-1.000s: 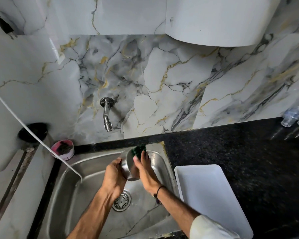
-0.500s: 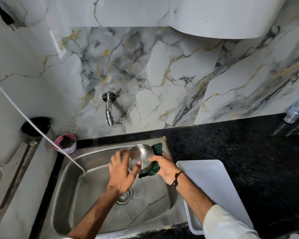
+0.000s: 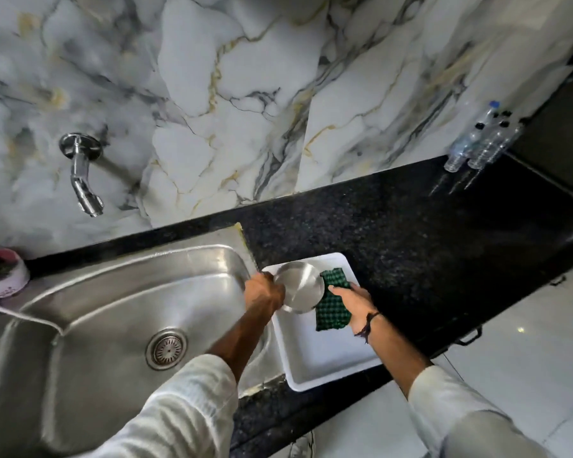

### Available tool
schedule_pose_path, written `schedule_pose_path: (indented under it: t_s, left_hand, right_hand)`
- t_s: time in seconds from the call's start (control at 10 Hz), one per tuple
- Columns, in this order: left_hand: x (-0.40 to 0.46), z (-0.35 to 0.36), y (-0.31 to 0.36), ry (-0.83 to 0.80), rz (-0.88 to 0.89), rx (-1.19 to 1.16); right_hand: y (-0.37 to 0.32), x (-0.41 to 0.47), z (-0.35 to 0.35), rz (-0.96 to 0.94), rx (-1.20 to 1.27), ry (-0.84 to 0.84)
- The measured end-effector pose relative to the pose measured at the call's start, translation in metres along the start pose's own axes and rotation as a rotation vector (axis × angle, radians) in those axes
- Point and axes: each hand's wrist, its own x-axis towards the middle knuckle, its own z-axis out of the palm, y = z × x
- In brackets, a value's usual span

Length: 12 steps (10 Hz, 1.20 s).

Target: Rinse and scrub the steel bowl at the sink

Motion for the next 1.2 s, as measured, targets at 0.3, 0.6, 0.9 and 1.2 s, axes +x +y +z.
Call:
schedule_pose_path:
  t_s: [0.3,0.6,0.9,1.2]
  left_hand:
    - [0.014,0.066,0.004,-0.005,-0.047,0.116]
    - [-0.016,0.076,-0.002,-0.140,0.217,-0.061]
    - [-0.029,0.077,-0.026,-0.430,0.130,0.628]
    - [-0.019,0.052,-0.016,-0.354,0.066,0.648]
  right_hand:
    - [0.016,0.028,-0.075,0.077,-0.032,-0.122]
    - [0.003,0.035,-0.067,0.060,-0.606,-0.571]
    - [0.014,0.045,-0.045,-0.027,-1.094,-0.576]
    - [-0.007,0.041,-0.048,-0.209,-1.328,-0.442]
